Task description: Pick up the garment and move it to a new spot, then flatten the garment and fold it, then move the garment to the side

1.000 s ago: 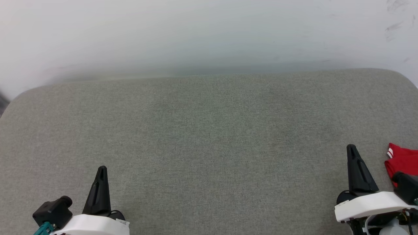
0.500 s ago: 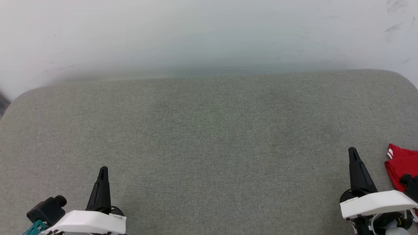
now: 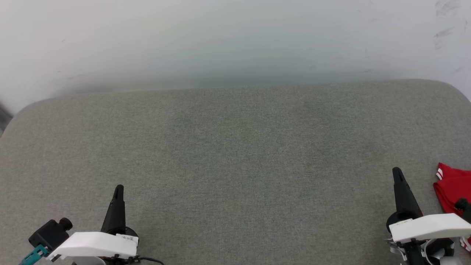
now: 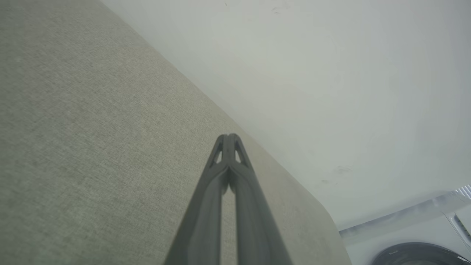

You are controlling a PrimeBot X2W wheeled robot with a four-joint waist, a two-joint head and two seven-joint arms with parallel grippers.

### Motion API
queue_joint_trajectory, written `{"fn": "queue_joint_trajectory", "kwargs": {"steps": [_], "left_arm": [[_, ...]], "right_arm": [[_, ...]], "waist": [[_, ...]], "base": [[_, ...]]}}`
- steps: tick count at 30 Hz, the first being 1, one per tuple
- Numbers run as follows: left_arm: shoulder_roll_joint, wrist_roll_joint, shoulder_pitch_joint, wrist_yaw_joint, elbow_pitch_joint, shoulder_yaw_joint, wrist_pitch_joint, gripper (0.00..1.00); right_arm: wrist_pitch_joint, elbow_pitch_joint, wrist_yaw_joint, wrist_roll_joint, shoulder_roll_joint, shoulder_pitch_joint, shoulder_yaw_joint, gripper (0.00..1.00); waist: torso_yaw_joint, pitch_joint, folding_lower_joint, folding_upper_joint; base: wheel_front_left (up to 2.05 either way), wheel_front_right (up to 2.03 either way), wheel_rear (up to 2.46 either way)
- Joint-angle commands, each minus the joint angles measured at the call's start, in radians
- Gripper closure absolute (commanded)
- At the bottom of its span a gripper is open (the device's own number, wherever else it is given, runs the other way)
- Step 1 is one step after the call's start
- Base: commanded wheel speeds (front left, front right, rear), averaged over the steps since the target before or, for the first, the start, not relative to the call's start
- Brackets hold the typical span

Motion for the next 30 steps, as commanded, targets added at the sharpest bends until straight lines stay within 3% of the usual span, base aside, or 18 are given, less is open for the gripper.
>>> {"fn": "queue_joint_trajectory", "kwargs": {"steps": [1,30], "left_arm": [[0.003,-0.035,-0.024,-0.005,-0.005,0.004,0.01,1.0],[0.003,-0.342,-0.063,-0.007,0.047,0.008,0.091,1.0]], "right_arm": [[0.007,-0.006,0.0,0.036,0.001,-0.026,-0.003,1.0],[0.085,0.029,0.0,0.358,0.002,-0.038,-0.014,1.0]], "waist": [[0.0,0.0,0.0,-0.0001],[0.003,-0.008,0.0,-0.0001]], "base": [[0.0,0.0,0.0],[0.0,0.0,0.0]]}}
